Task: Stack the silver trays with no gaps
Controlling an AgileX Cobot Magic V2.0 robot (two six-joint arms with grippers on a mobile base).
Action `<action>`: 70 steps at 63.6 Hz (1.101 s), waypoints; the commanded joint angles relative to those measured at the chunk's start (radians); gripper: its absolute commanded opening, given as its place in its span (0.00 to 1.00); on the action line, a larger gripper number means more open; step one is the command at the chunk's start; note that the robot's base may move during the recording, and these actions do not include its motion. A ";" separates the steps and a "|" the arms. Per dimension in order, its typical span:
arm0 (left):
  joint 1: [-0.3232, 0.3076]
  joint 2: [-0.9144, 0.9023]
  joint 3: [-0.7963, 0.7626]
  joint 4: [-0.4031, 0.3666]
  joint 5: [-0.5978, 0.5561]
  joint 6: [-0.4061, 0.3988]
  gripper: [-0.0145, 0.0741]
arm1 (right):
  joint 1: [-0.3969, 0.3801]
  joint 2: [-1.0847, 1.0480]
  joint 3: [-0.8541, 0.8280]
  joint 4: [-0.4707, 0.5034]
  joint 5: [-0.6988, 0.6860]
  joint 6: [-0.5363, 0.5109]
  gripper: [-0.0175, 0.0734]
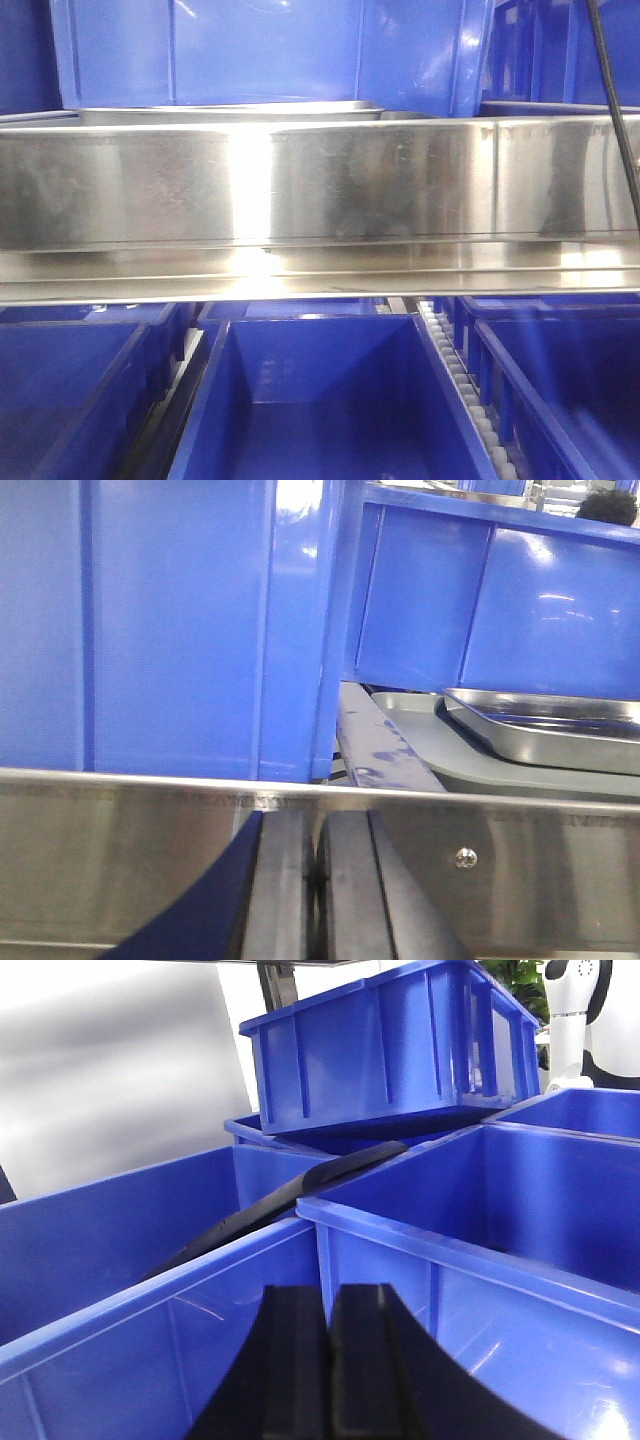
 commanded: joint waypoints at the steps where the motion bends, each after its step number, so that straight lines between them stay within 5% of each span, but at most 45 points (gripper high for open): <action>1: 0.001 -0.005 -0.001 -0.005 -0.021 -0.009 0.17 | 0.001 -0.011 -0.009 -0.010 -0.025 -0.002 0.11; 10: 0.001 -0.005 -0.001 -0.005 -0.021 -0.009 0.17 | 0.001 -0.011 -0.009 -0.010 -0.033 -0.002 0.11; 24: 0.001 -0.005 -0.001 -0.005 -0.021 -0.009 0.17 | 0.001 -0.015 -0.009 -0.013 -0.235 -0.002 0.11; 45: 0.001 -0.005 -0.001 -0.005 -0.021 -0.009 0.17 | 0.001 -0.117 0.051 0.028 0.012 -0.011 0.11; 60: 0.001 -0.005 -0.001 -0.005 -0.021 -0.009 0.17 | 0.001 -0.353 0.320 -0.039 0.013 -0.014 0.11; 70: 0.001 -0.005 -0.001 -0.005 -0.021 -0.009 0.17 | -0.030 -0.531 0.581 -0.032 -0.213 -0.014 0.11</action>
